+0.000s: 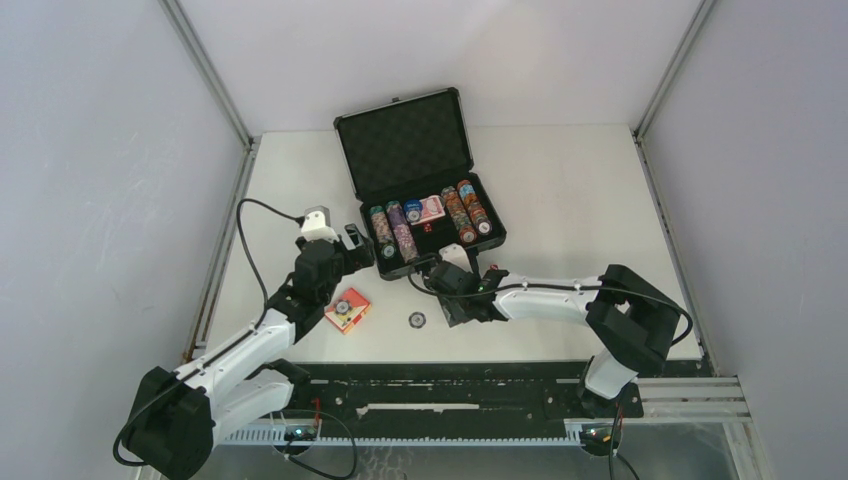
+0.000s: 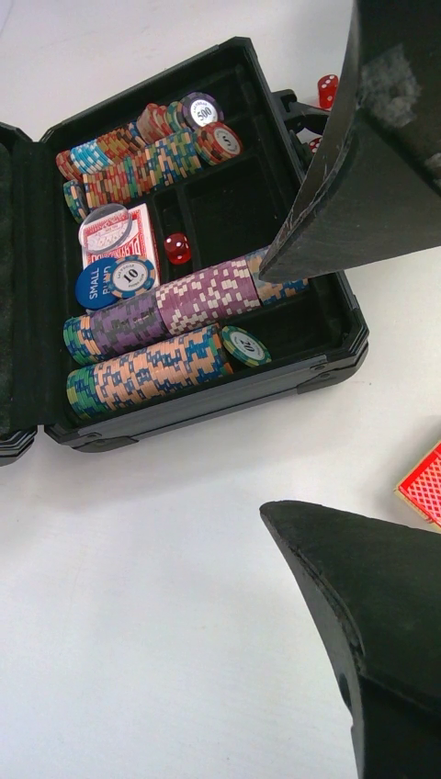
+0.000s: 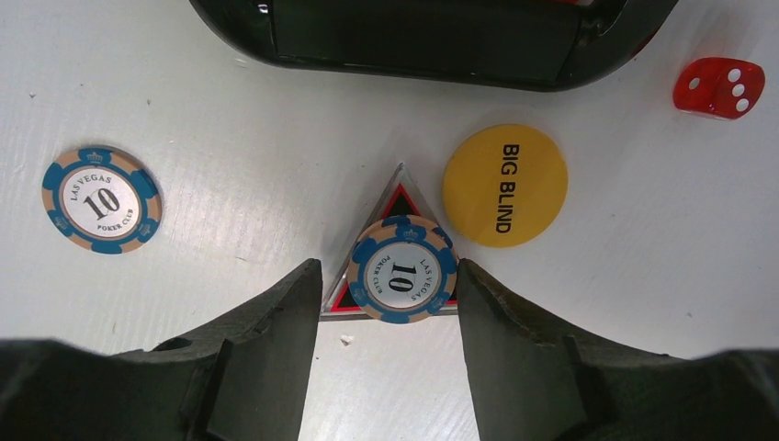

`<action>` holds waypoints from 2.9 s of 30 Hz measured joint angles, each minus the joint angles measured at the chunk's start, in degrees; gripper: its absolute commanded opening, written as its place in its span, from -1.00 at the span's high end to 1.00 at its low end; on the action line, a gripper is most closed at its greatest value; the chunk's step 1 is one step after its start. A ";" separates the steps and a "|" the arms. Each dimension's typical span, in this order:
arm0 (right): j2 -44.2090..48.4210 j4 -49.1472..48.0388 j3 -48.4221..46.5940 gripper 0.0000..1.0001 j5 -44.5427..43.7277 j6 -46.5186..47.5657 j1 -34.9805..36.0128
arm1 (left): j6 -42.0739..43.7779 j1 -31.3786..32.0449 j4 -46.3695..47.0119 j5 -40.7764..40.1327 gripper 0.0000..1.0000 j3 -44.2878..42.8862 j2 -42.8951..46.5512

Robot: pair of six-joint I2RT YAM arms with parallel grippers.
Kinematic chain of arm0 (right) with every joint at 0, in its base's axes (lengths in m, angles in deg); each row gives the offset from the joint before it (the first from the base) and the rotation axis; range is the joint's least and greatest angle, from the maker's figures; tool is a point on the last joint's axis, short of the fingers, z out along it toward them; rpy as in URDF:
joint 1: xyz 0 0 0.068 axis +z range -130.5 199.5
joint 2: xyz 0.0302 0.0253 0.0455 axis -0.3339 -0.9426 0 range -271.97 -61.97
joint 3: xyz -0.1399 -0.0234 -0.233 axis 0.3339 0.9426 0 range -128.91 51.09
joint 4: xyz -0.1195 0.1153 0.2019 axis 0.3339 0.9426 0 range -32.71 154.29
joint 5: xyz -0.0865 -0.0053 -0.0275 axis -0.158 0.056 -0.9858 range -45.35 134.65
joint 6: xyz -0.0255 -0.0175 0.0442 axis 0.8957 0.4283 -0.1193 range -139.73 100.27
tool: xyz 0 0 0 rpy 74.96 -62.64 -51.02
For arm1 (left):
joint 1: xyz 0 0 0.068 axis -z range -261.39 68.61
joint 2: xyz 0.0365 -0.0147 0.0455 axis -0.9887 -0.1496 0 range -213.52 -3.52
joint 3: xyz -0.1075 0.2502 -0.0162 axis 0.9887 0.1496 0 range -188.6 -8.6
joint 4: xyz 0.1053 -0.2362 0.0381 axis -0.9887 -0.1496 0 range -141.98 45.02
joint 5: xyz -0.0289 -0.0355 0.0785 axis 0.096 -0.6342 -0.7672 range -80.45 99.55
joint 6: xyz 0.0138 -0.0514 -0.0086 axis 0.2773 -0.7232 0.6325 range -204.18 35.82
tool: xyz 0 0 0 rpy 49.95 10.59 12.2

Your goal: Pack up texas hold em set

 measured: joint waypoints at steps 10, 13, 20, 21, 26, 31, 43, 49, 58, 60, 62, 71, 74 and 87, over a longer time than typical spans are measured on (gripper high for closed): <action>0.02 1.97 -0.42 -0.38 -0.79 -1.09 0.44 | 0.00 0.00 0.00 0.13 -0.85 0.00 0.00; 0.02 2.80 -0.68 -0.42 -1.36 -1.27 0.46 | 0.00 0.00 0.00 0.15 -0.85 0.00 0.00; 0.55 3.17 -0.83 -0.40 -1.57 -1.38 0.52 | 0.00 0.00 0.00 0.15 -0.85 0.00 0.02; 0.59 3.19 -0.83 -0.40 -1.57 -1.40 0.59 | 0.00 0.00 -0.02 0.17 -0.85 0.00 0.00; 0.63 3.19 -0.83 -0.39 -1.51 -1.62 0.92 | 0.00 0.00 -0.02 0.17 -0.85 0.00 0.00; 0.63 3.15 -0.83 -0.39 -1.14 -2.29 1.25 | 0.00 0.00 -0.02 0.31 -0.85 0.00 0.02; 0.63 2.97 -0.83 -0.39 0.04 -2.49 1.55 | 0.00 0.00 -0.50 0.39 -0.85 0.00 0.15; 0.63 2.75 -0.83 -0.39 0.46 -2.49 1.60 | 0.00 0.00 -0.66 0.42 -0.85 0.00 0.15; 0.61 2.54 -0.85 -0.39 0.48 -2.49 1.77 | 0.00 0.00 -0.83 0.42 -0.85 0.00 0.15; 0.63 2.62 -0.94 -0.39 0.33 -2.49 1.77 | 0.00 0.00 -0.83 0.42 -0.85 0.00 0.15; 0.63 2.67 -1.11 -0.40 0.04 -2.49 1.75 | 0.00 0.00 -0.83 0.42 -0.85 0.00 0.15; 0.59 2.64 -1.18 -0.39 0.02 -2.49 1.64 | 0.00 0.00 -0.83 0.50 -0.85 0.00 0.15; 0.52 2.67 -1.18 -0.40 -0.02 -2.54 1.42 | 0.00 0.00 -0.83 0.50 -0.85 0.00 0.15; -0.50 2.73 -1.20 -0.42 -0.02 -3.04 1.09 | 0.00 0.00 -0.83 0.52 -0.85 0.00 0.15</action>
